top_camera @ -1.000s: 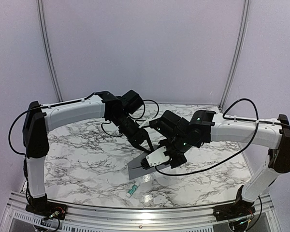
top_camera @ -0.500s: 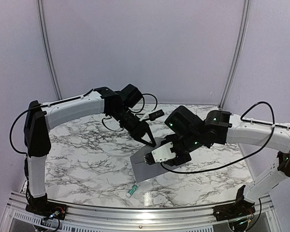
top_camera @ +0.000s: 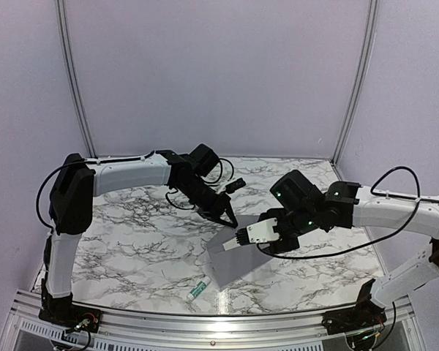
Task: Place the letter into the envelope and seal it
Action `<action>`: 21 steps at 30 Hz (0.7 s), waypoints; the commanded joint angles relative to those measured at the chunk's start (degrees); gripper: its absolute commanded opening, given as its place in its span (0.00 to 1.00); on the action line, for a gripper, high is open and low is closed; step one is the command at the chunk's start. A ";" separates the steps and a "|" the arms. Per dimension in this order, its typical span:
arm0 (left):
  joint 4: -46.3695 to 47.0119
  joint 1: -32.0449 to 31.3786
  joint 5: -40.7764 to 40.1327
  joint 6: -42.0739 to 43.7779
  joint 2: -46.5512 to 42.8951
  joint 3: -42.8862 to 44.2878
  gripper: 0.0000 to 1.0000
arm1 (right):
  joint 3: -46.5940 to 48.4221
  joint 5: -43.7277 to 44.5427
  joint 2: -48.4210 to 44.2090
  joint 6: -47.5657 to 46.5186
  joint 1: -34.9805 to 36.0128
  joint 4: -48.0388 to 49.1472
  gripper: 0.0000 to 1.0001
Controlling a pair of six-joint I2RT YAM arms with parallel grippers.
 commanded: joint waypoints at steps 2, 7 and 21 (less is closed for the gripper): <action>3.42 0.09 0.67 -0.95 0.38 -1.34 0.00 | -4.17 -4.73 -3.07 2.19 -1.09 9.70 0.63; 3.73 0.09 0.30 -0.87 0.21 -2.02 0.00 | -4.76 -5.98 0.66 1.13 -1.16 13.51 0.64; 4.12 0.09 1.51 -0.38 -0.52 -2.99 0.00 | -7.50 -2.74 7.48 -1.85 -1.44 20.84 0.65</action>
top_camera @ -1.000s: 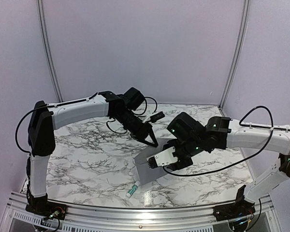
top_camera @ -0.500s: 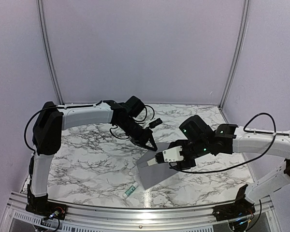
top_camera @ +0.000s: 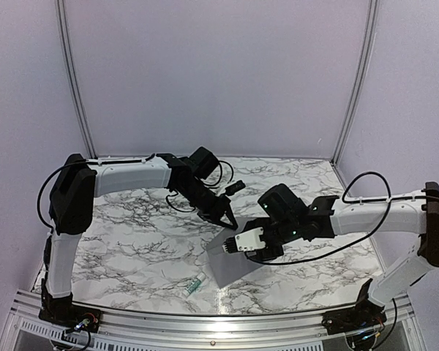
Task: Place the letter into the envelope and seal it
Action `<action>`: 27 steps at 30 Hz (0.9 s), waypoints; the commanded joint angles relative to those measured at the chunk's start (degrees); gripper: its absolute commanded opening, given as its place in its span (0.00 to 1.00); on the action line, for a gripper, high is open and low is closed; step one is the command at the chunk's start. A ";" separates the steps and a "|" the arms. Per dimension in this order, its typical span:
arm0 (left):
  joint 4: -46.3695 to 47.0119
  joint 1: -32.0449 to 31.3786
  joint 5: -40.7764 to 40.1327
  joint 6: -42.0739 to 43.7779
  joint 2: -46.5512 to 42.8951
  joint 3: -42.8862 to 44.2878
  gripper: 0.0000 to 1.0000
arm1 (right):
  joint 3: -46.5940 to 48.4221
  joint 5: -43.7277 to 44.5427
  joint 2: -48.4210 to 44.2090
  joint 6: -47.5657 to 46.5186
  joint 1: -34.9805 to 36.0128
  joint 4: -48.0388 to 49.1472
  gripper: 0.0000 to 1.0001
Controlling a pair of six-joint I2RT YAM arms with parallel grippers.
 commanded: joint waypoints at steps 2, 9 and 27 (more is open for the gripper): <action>0.85 0.07 1.32 0.79 -0.81 -0.67 0.00 | -1.22 2.05 1.39 -1.07 -0.19 4.60 0.65; 0.87 0.46 0.90 1.01 -1.08 -0.95 0.00 | -2.27 1.89 3.09 -1.78 -0.25 2.76 0.63; 0.87 0.86 2.47 0.81 -1.55 -0.98 0.00 | -0.71 7.38 3.60 -4.28 -1.03 8.50 0.70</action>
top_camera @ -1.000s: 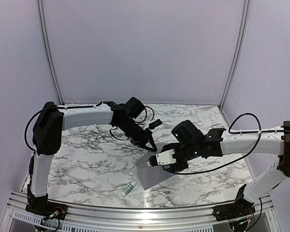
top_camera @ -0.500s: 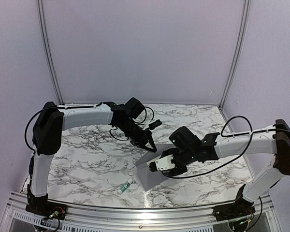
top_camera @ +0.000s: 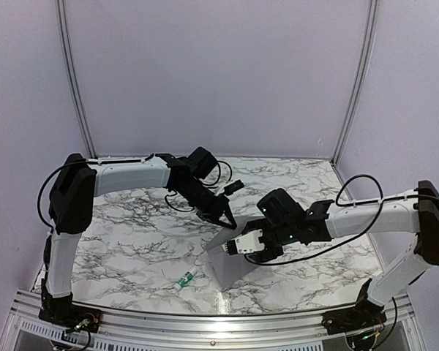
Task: Place the letter into the envelope and seal it
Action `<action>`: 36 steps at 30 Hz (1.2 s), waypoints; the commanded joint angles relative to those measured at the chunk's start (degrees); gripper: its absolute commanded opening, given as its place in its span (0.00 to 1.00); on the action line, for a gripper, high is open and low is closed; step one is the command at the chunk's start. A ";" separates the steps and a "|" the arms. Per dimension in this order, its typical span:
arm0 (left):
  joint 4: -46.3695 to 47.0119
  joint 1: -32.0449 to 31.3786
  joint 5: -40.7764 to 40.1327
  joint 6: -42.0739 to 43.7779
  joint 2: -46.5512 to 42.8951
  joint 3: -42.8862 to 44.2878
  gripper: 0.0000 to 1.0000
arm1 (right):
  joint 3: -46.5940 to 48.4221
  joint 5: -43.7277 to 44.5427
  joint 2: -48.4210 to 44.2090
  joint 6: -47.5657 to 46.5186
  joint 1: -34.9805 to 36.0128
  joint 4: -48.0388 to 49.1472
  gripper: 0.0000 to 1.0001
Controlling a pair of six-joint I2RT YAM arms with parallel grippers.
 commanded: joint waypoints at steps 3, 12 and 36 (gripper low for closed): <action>0.48 0.21 1.36 0.75 -1.84 -0.94 0.00 | 1.40 2.23 0.89 -0.68 -0.37 4.88 0.71; 0.52 0.20 3.04 0.69 -1.57 -1.00 0.00 | 0.92 0.42 -1.85 -3.27 -0.39 5.23 0.73; 0.50 0.30 0.91 0.57 -3.76 -0.04 0.00 | 2.36 -6.20 1.85 -2.30 -0.92 -5.87 0.73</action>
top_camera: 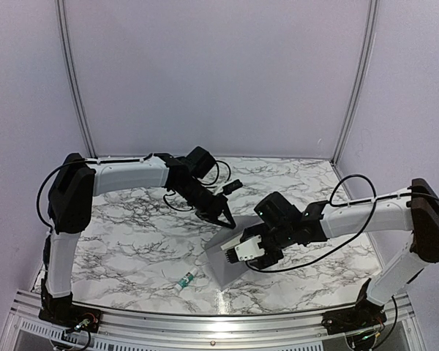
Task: Place the letter into the envelope and seal it
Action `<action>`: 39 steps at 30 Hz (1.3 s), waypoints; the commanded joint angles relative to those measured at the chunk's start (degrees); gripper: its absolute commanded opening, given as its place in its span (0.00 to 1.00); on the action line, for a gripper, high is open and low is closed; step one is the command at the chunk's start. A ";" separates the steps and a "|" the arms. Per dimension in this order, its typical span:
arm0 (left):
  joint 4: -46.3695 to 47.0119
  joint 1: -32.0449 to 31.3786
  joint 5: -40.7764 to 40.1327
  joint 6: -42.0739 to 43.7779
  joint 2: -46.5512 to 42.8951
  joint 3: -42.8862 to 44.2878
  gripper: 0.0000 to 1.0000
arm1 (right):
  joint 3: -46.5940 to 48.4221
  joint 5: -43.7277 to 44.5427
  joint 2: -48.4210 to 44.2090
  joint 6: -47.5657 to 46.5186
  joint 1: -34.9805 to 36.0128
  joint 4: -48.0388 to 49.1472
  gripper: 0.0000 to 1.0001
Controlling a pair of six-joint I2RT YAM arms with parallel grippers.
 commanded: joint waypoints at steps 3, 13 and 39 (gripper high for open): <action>0.28 -0.03 -1.38 0.83 -3.30 0.19 0.00 | 2.94 -3.10 -4.02 3.19 -2.44 -5.08 0.73; 0.45 -0.01 -5.12 1.62 -3.03 -1.17 0.00 | 10.44 -14.80 -13.42 13.79 -18.41 -9.79 0.73; 43.64 -1.66 -46.40 -44.11 -22.20 -39.60 0.00 | 9.49 -27.37 -15.16 35.03 -30.61 -4.34 0.98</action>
